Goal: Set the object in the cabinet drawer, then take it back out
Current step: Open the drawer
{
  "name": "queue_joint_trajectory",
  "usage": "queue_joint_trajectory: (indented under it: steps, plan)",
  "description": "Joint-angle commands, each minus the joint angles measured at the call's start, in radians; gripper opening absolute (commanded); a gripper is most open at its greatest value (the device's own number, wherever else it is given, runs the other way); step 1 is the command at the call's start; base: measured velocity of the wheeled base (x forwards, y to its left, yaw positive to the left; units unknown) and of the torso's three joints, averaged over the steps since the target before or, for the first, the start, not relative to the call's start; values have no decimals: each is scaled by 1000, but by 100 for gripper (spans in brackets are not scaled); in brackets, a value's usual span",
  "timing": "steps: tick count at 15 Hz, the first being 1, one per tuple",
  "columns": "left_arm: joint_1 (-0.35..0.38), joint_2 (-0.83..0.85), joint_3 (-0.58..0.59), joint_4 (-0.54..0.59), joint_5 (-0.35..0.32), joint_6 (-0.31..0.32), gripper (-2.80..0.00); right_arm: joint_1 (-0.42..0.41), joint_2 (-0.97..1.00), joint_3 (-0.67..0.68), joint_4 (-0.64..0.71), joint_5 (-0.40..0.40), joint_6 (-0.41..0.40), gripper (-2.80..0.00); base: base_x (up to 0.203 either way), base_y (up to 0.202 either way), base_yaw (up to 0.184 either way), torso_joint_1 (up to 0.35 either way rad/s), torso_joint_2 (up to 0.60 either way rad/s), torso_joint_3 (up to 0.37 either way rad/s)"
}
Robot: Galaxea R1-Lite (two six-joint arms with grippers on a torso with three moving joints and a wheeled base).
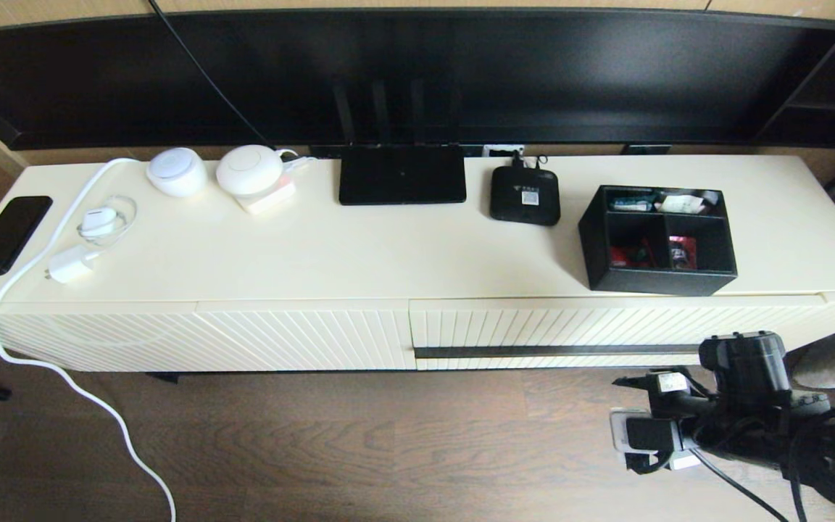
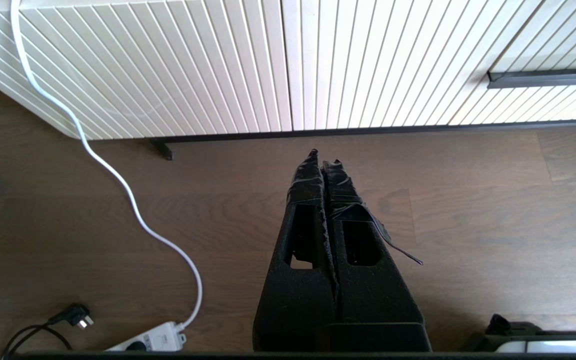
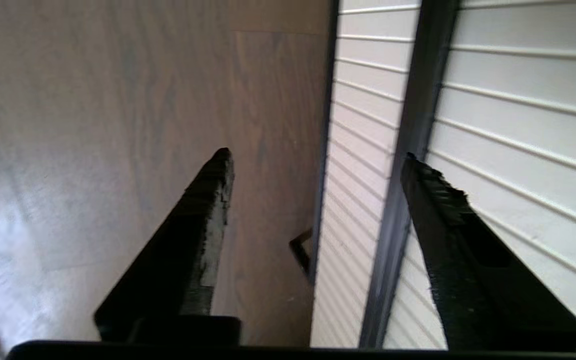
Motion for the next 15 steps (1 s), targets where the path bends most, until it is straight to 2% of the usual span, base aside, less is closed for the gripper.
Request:
queue_joint_trajectory:
  steps: [1,4,15]
  plan:
    - [0,2,1,0,0,0,-280,-2,60,-13,-69,9,-9,0,0,0,0,0,0,0]
    - [0,2,1,0,0,0,-280,-2,115,-18,-139,11,-15,0,0,0,0,0,0,0]
    - [0,2,0,0,0,0,-280,-31,212,-132,-138,6,-14,0,0,0,0,0,0,0]
